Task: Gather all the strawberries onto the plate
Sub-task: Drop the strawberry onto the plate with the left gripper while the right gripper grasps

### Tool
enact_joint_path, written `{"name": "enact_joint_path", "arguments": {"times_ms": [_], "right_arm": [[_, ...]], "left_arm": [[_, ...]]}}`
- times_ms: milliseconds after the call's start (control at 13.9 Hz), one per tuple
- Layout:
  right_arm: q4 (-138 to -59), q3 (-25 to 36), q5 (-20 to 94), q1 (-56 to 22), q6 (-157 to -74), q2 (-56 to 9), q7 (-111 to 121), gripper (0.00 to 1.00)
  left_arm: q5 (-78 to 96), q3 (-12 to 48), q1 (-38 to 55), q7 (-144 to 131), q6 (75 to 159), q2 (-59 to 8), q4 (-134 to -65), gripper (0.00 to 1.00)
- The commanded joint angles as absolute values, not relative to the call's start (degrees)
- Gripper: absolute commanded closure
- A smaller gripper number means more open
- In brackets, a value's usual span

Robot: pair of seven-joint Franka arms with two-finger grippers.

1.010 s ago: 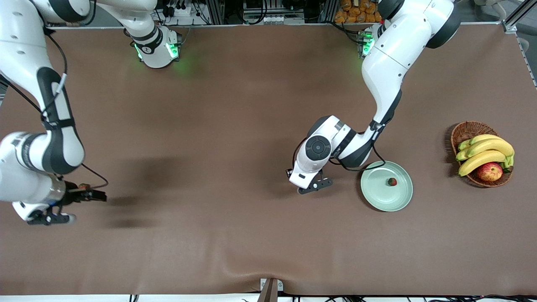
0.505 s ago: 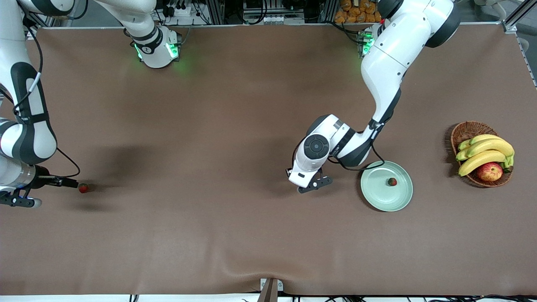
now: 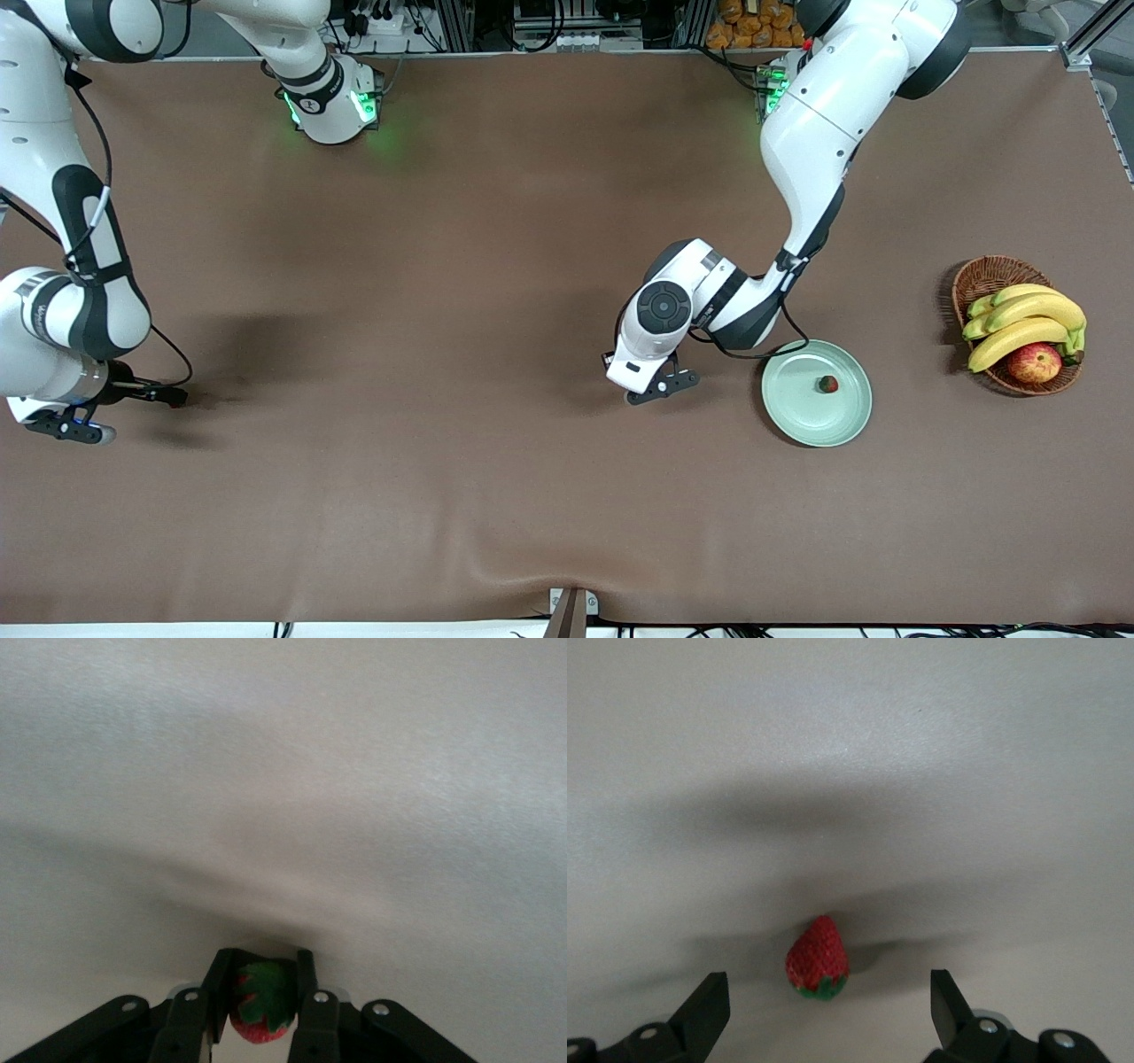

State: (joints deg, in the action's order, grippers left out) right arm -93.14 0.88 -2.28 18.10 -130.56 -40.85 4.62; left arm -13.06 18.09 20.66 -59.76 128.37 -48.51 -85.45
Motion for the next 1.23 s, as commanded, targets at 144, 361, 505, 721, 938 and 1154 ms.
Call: {"name": "enact_joint_path", "arguments": {"times_ms": [144, 361, 505, 721, 938, 1154], "right_arm": [[-93.5, 0.6, -2.4, 17.8, -131.7, -41.7, 3.5, 0.0], [-93.6, 0.6, -2.4, 17.8, -131.7, -41.7, 3.6, 0.67], [-93.7, 0.6, -2.4, 17.8, -131.4, -41.8, 3.9, 1.0], [-93.7, 0.5, -2.4, 17.8, -131.4, -41.8, 4.0, 1.0], [-93.5, 0.4, -2.6, 16.7, -130.9, -41.2, 4.2, 1.0], [-93.5, 0.3, -2.7, 14.0, -130.6, -38.4, 5.5, 1.0]], "left_arm": [[-14.5, 18.3, 12.2, -55.4, 121.3, -40.8, -86.9, 1.0], [-14.4, 18.4, 5.4, -46.8, 118.2, -39.2, -86.9, 1.0], [-14.3, 18.4, 1.9, -42.2, 117.1, -39.0, -87.1, 1.0], [-14.5, 18.3, -2.4, -37.4, 117.2, -39.8, -88.2, 1.0], [-14.6, 18.1, -3.3, -37.1, 117.9, -41.4, -88.2, 1.0], [-14.6, 17.8, -4.3, -35.8, 118.7, -42.3, -87.9, 0.72]]}}
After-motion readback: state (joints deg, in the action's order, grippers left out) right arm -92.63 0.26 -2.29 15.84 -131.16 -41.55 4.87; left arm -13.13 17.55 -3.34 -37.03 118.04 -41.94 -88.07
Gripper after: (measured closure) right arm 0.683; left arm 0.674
